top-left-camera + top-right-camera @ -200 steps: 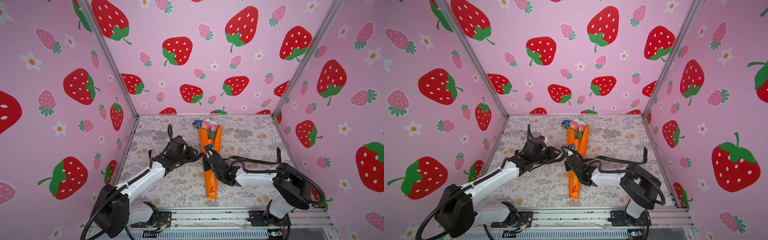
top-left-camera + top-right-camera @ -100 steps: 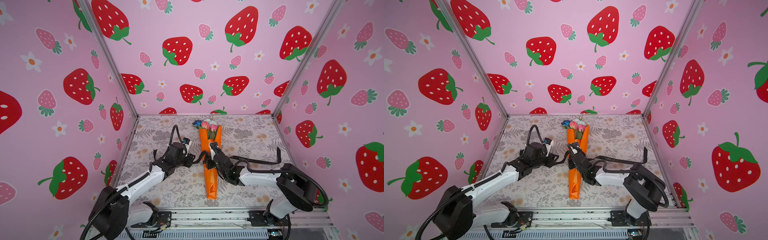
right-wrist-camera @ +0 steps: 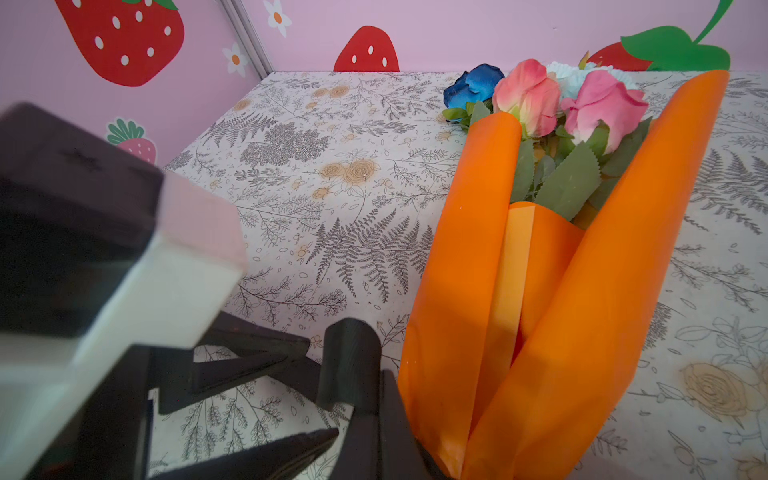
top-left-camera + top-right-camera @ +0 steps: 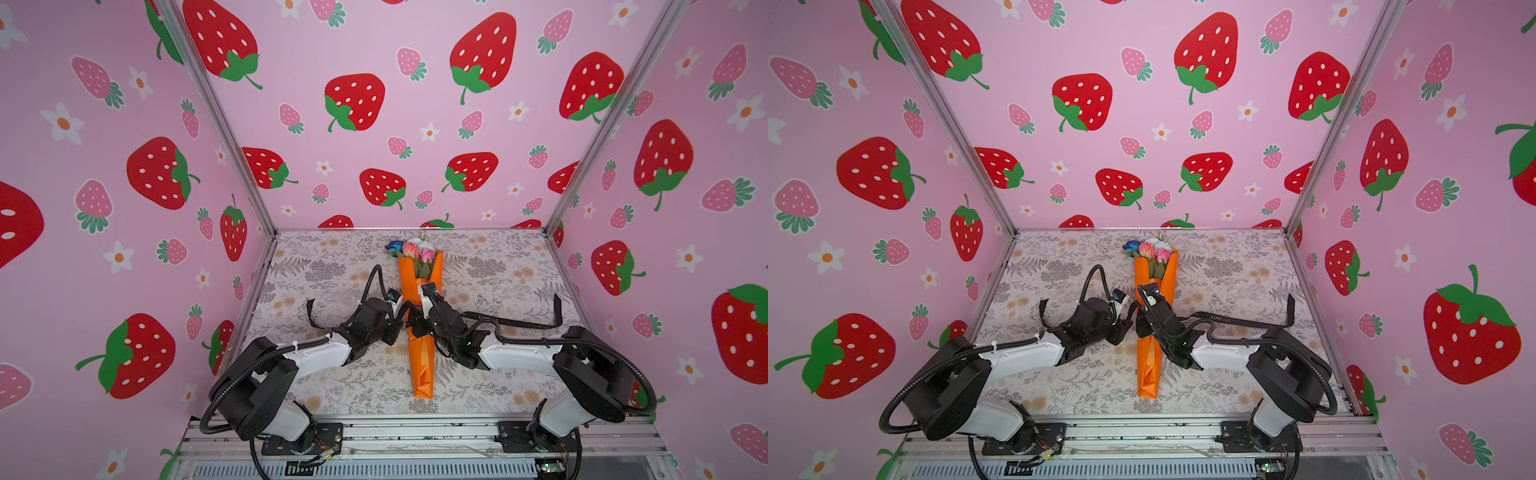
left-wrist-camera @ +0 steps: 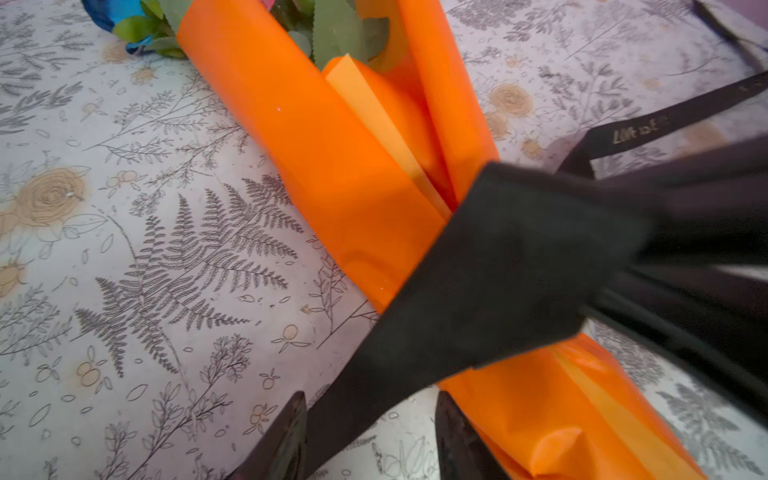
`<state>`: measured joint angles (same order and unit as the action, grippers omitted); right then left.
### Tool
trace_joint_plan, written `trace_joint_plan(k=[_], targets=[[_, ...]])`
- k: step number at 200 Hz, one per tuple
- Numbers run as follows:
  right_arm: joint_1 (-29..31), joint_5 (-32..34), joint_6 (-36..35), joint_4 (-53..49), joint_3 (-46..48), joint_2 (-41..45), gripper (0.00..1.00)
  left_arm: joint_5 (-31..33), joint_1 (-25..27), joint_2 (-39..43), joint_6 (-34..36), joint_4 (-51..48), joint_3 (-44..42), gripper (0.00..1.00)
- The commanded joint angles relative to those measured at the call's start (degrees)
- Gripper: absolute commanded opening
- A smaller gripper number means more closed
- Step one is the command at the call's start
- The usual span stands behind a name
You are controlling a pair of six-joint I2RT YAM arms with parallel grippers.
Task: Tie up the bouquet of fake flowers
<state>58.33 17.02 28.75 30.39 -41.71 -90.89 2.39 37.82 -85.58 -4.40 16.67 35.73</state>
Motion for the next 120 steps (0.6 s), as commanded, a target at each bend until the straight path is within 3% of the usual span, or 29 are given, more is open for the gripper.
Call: trace_joint_plan(k=[1, 44, 88, 102, 120], targets=[[-0.2, -0.4, 0.8, 0.6, 0.0, 1.5, 0.00, 4.3, 0.1, -1.5, -0.2, 4.8, 2.8, 0.48], [-0.3, -0.4, 1.0, 0.6, 0.0, 1.2, 0.00, -2.3, 0.2, -3.9, 1.6, 7.3, 4.4, 0.49], [-0.4, -1.1, 1.0, 0.9, -0.1, 1.2, 0.00, 1.4, 0.1, -6.1, 0.6, 7.9, 5.9, 0.46], [-0.4, -1.2, 1.0, 0.6, -0.1, 1.0, 0.00, 2.6, 0.1, -6.6, 0.4, 7.8, 7.0, 0.40], [-0.5, -1.3, 1.2, 0.1, -0.2, 0.9, 0.00, 3.5, 0.1, -6.7, -0.3, 6.3, 8.7, 0.21]])
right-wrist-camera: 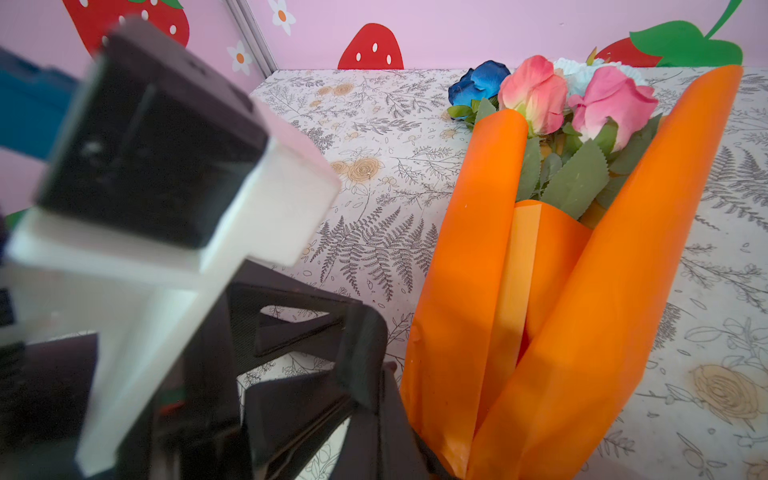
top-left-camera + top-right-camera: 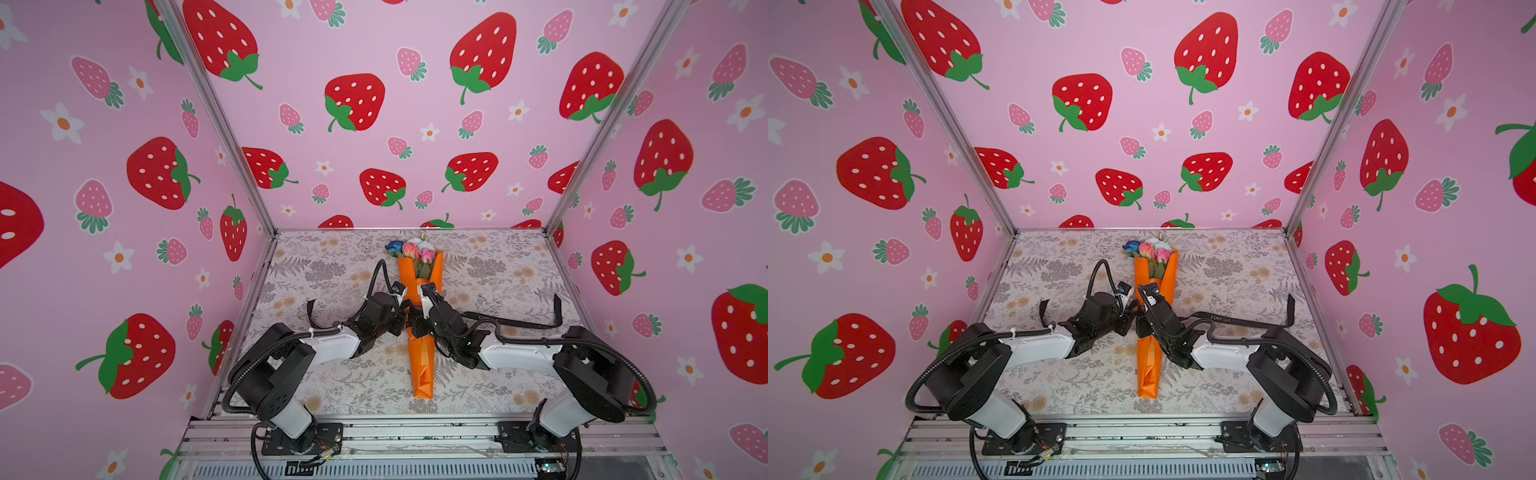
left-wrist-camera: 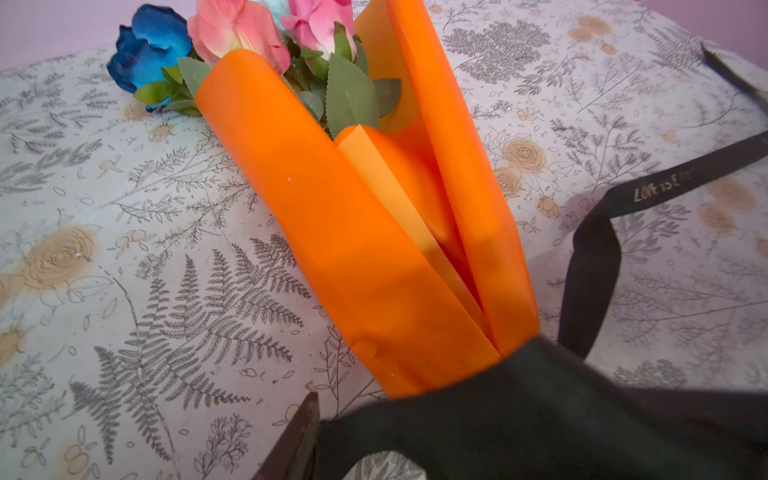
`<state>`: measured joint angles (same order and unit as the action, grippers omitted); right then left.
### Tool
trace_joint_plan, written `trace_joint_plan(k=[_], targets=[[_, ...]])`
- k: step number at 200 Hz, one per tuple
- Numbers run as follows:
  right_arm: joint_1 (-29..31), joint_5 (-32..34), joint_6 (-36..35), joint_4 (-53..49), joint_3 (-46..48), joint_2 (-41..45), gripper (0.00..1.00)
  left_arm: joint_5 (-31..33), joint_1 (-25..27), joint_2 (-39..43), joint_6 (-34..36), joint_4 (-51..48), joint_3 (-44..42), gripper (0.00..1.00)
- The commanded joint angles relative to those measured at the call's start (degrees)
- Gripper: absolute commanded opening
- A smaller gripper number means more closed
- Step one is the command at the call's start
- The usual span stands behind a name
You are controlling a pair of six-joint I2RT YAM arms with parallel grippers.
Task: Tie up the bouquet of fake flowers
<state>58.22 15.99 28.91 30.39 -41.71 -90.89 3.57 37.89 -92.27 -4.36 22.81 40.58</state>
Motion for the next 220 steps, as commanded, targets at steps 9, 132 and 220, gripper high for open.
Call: trace_joint_plan(k=[9, 132, 220], targets=[[-0.4, -0.4, 1.2, -0.3, -0.4, 0.9, 0.00, 2.5, 0.1, 0.2, -0.9, -0.7, 4.8, 0.08], [-15.6, 4.1, 21.1, -48.5, -1.7, 24.5, 0.51, -5.6, 0.3, 4.7, -9.3, -8.7, 5.2, 0.00], [-61.5, -6.2, 6.5, -58.7, -0.1, 27.7, 0.77, -6.8, 0.3, 5.1, -13.5, -12.1, 6.6, 0.00]])
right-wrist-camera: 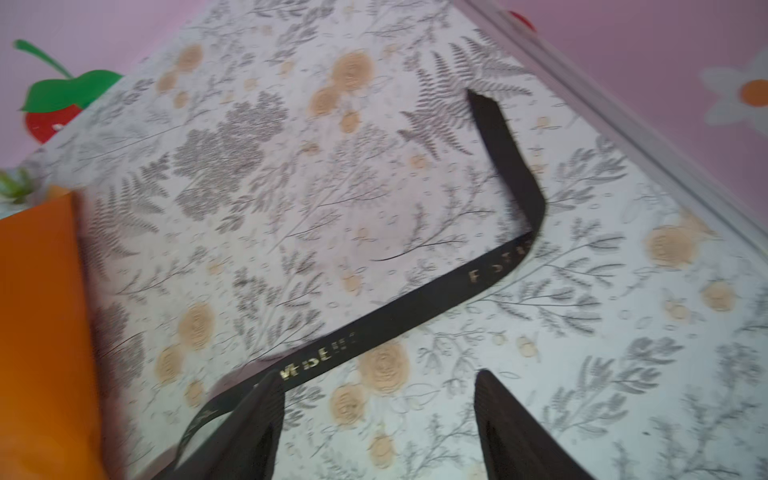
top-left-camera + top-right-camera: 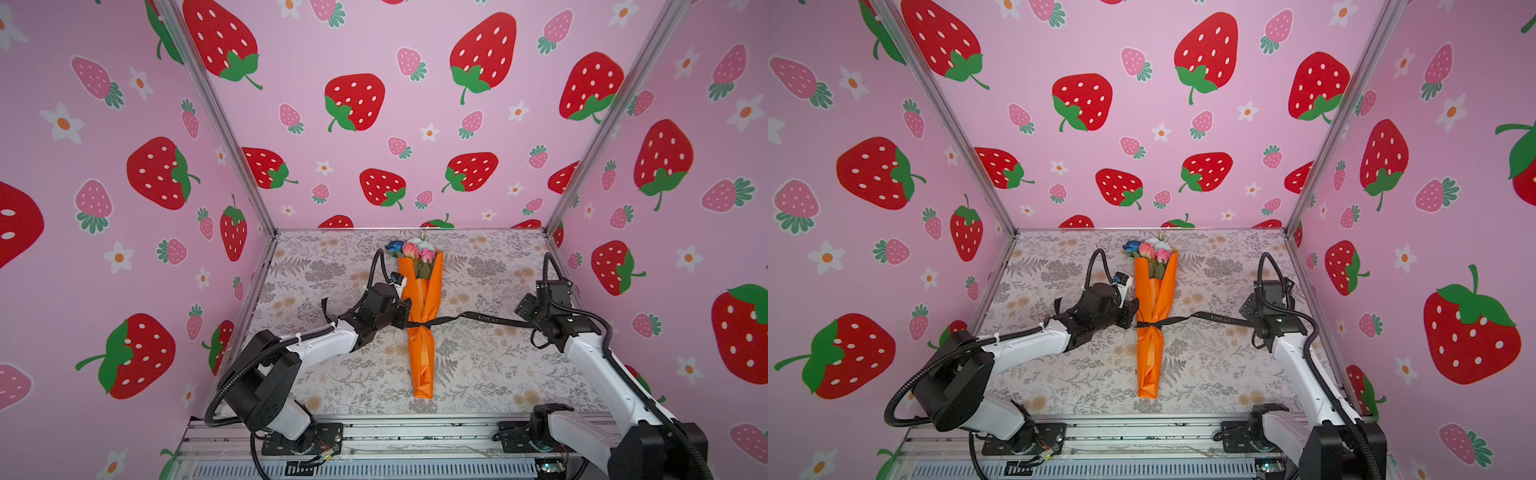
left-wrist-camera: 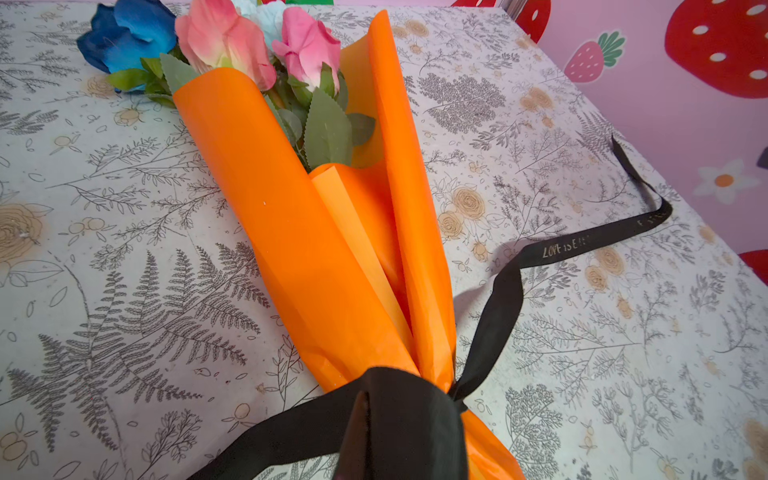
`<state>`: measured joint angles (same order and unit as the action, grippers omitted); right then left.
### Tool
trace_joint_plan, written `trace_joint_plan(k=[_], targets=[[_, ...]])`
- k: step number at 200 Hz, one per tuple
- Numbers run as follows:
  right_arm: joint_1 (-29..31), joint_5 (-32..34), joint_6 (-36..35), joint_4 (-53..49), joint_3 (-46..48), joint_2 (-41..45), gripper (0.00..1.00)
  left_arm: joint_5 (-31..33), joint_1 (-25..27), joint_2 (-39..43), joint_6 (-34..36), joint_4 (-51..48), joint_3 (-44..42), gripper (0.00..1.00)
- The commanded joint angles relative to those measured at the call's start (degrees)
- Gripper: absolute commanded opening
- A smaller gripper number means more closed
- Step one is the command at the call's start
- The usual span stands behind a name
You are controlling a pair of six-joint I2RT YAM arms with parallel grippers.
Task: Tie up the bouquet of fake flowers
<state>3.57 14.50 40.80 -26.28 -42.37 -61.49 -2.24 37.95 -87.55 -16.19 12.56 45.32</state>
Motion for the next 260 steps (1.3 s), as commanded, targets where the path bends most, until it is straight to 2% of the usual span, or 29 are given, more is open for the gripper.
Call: trace_joint_plan(k=[1, 32, 59, 123, 186, 223, 260], targets=[[-7.3, -5.0, -5.6, -1.8, 0.6, -1.8, 0.77, -1.0, 0.2, 0.4, -1.7, -2.0, 1.9, 0.00], [-16.3, -12.5, -9.0, 1.8, 0.4, -7.7, 0.78, -0.7, 0.2, 0.2, -2.5, -3.3, 2.8, 0.00], [-19.5, -14.9, -9.8, 2.8, -0.6, -12.8, 0.77, -1.1, 0.2, 0.1, -2.8, -4.7, 3.6, 0.00], [-19.6, -18.0, -6.6, 8.2, 1.2, -20.1, 0.71, -2.0, 0.2, -0.1, -3.2, -4.8, 4.0, 0.00], [-18.5, -12.1, -7.4, 11.1, -2.3, -30.6, 0.58, -2.6, 0.2, -0.9, -3.9, -4.7, 4.6, 0.00], [-18.0, -11.8, -8.1, 13.1, -2.9, -35.4, 0.41, -2.7, 0.2, -0.8, -3.9, -5.1, 5.1, 0.00], [-14.6, -9.8, -9.6, 11.9, -7.6, -41.9, 0.30, -2.8, 0.2, -1.0, -3.8, -5.6, 5.5, 0.00]])
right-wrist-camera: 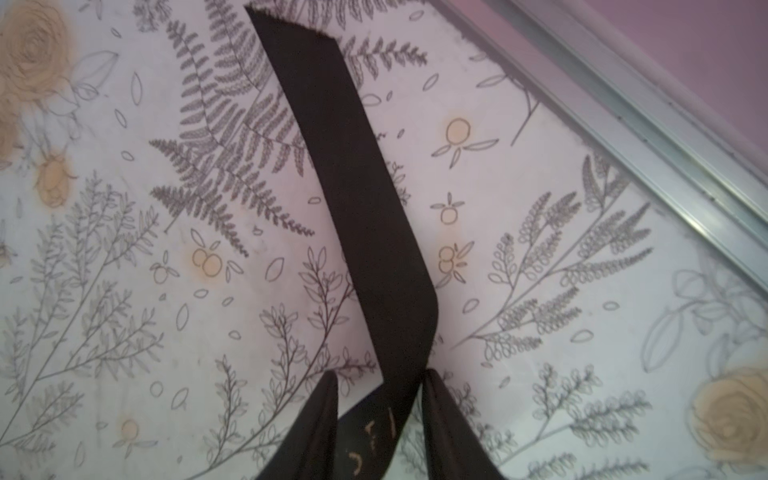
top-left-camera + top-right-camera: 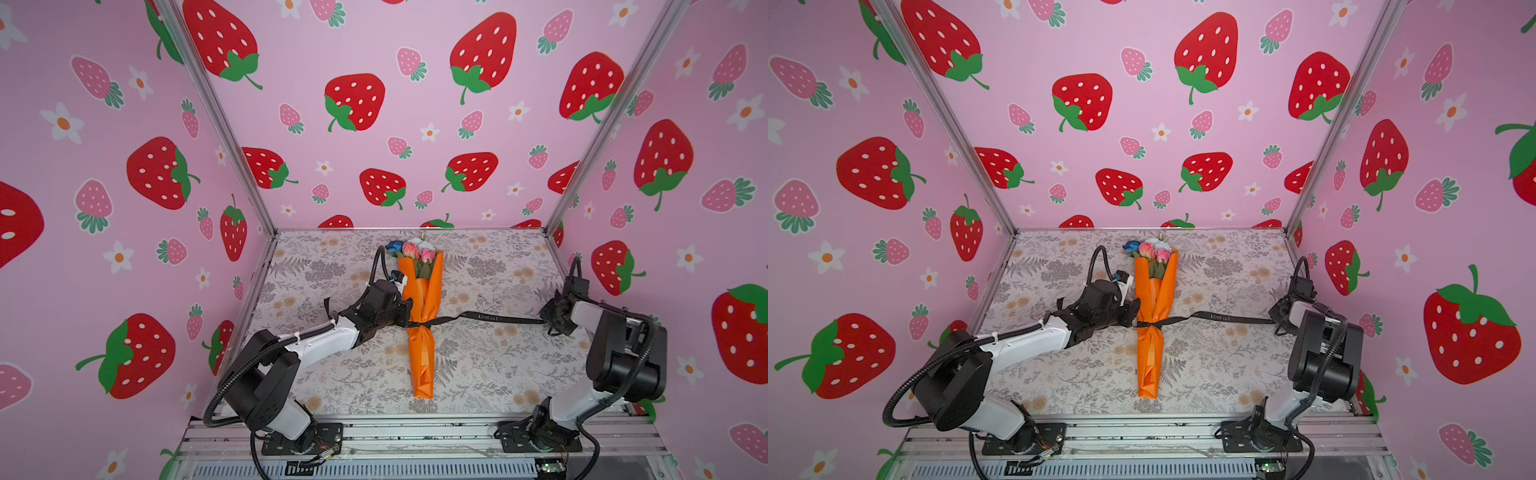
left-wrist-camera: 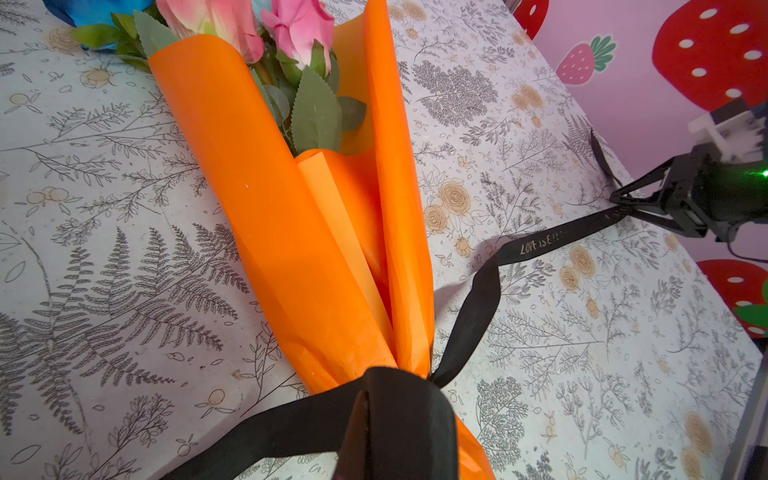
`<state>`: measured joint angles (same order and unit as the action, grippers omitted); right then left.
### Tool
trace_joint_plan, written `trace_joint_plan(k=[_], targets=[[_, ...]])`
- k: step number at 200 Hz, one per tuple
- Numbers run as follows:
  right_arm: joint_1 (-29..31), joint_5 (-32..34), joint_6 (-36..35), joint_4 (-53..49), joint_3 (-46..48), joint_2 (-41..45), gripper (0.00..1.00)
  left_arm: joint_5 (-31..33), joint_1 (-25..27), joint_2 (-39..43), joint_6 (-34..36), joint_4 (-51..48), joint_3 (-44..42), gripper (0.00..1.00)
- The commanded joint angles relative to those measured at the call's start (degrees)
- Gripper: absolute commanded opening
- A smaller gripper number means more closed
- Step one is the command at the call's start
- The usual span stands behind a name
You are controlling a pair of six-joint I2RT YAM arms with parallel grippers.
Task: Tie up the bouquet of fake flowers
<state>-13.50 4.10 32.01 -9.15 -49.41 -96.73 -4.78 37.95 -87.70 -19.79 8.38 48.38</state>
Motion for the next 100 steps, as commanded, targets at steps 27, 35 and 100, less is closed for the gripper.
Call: trace_joint_plan(k=[27, 35, 100], targets=[[4.5, 2.1, -1.1, -6.5, -3.8, -10.5, 0.17, -0.2, 0.2, -1.2, -0.5, -1.4, 2.4, 0.00], [4.8, 2.4, -1.1, -6.7, -4.3, -11.0, 0.14, -0.3, 0.1, -1.2, -0.7, -1.4, 2.4, 0.00], [7.1, 2.9, -2.9, -9.6, -9.0, -8.5, 0.00, -1.3, 0.1, -1.8, -1.0, -1.2, 2.6, 0.00]])
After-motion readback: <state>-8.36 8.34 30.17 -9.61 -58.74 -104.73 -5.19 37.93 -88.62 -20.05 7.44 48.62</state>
